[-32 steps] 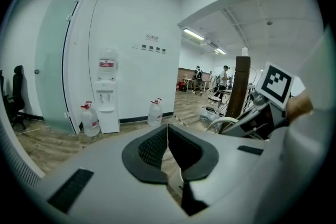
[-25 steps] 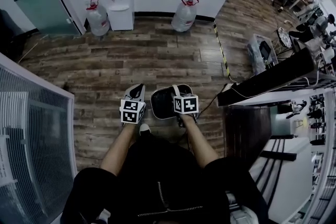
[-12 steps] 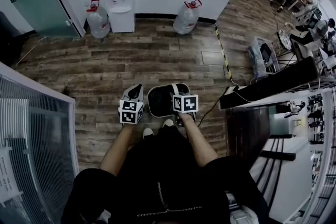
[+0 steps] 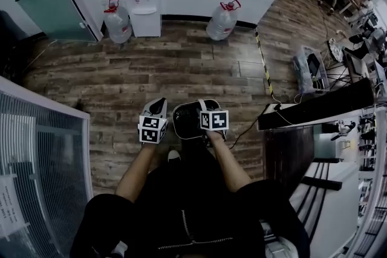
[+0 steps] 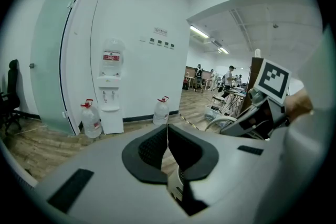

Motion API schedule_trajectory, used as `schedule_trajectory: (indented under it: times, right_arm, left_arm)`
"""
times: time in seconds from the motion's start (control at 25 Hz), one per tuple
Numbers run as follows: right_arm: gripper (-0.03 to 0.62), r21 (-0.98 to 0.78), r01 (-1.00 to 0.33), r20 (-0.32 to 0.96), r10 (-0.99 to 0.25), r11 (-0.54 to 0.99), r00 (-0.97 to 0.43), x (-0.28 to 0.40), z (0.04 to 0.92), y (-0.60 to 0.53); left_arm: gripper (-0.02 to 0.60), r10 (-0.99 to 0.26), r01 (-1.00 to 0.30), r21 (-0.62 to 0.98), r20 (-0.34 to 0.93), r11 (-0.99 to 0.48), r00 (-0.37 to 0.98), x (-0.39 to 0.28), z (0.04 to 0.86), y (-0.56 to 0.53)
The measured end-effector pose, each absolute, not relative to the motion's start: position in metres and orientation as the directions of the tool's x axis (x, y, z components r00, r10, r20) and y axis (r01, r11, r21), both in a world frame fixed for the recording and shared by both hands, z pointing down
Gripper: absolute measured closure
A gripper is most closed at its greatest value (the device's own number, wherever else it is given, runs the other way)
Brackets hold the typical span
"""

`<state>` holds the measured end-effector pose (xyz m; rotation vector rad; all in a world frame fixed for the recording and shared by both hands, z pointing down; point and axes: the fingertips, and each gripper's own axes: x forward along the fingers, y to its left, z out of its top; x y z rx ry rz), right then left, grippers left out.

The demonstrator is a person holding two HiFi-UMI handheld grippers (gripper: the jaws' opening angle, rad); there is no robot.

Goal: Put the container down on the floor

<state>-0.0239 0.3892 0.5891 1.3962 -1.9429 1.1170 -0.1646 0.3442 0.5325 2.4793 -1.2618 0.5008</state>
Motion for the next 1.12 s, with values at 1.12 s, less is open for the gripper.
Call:
schedule_trajectory:
  times: [1.12]
  right_arm:
    - [0.577,-0.427,-0.891,0.761,-0.472,0.153,-0.446,0.046,0.592,0.184]
  left_arm:
    - [0.565,-0.740,-0.870,0.088,0.488,-0.486,0.463,-0.090,0.531,0.153]
